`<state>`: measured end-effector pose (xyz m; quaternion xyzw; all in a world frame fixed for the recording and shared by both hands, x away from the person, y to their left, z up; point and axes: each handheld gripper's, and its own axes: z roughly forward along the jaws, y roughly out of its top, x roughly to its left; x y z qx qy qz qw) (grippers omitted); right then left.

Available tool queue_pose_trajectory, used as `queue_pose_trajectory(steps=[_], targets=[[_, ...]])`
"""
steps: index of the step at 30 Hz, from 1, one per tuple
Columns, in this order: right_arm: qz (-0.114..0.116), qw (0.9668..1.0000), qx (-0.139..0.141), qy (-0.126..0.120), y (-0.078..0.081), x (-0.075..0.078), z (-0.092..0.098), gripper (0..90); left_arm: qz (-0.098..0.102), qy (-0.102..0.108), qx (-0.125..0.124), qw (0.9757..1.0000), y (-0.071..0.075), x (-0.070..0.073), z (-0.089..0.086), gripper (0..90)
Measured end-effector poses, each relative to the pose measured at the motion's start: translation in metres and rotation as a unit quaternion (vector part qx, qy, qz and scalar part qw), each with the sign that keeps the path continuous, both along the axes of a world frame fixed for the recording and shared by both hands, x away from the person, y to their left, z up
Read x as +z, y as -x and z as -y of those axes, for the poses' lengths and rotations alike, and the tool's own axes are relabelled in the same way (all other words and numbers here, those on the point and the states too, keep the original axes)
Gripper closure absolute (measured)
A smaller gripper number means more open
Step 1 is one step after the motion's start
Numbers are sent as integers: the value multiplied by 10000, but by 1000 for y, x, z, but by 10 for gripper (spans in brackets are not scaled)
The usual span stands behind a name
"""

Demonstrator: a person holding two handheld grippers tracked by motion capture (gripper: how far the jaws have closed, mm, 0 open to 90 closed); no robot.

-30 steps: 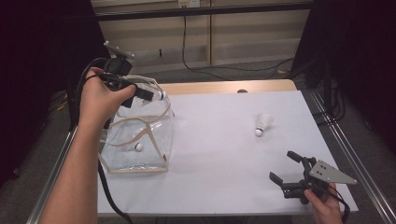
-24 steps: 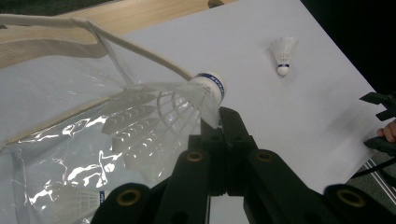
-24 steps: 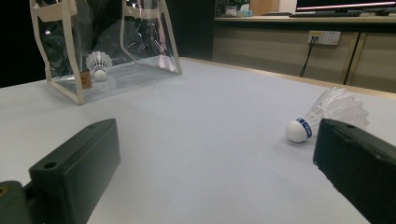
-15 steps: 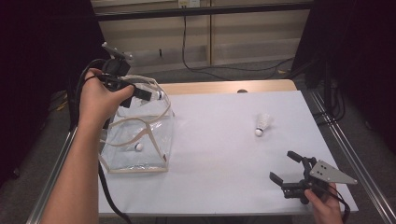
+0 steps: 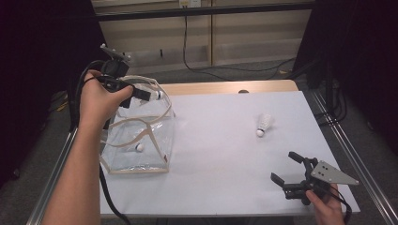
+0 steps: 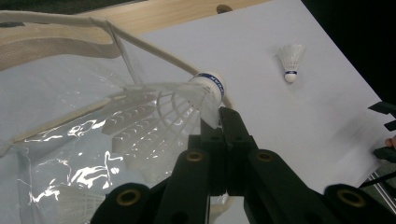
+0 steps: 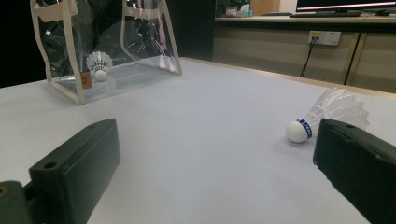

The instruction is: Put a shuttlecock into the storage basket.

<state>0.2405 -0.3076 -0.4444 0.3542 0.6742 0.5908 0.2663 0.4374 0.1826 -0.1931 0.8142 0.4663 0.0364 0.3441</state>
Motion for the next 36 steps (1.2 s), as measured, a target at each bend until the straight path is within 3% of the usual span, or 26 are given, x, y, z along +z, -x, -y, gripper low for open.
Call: queue_pose_trajectory(steps=[36], targets=[[-11, 10000, 3, -20, 0, 0, 1, 3, 82, -82, 485, 9988, -18, -26, -7, 895]])
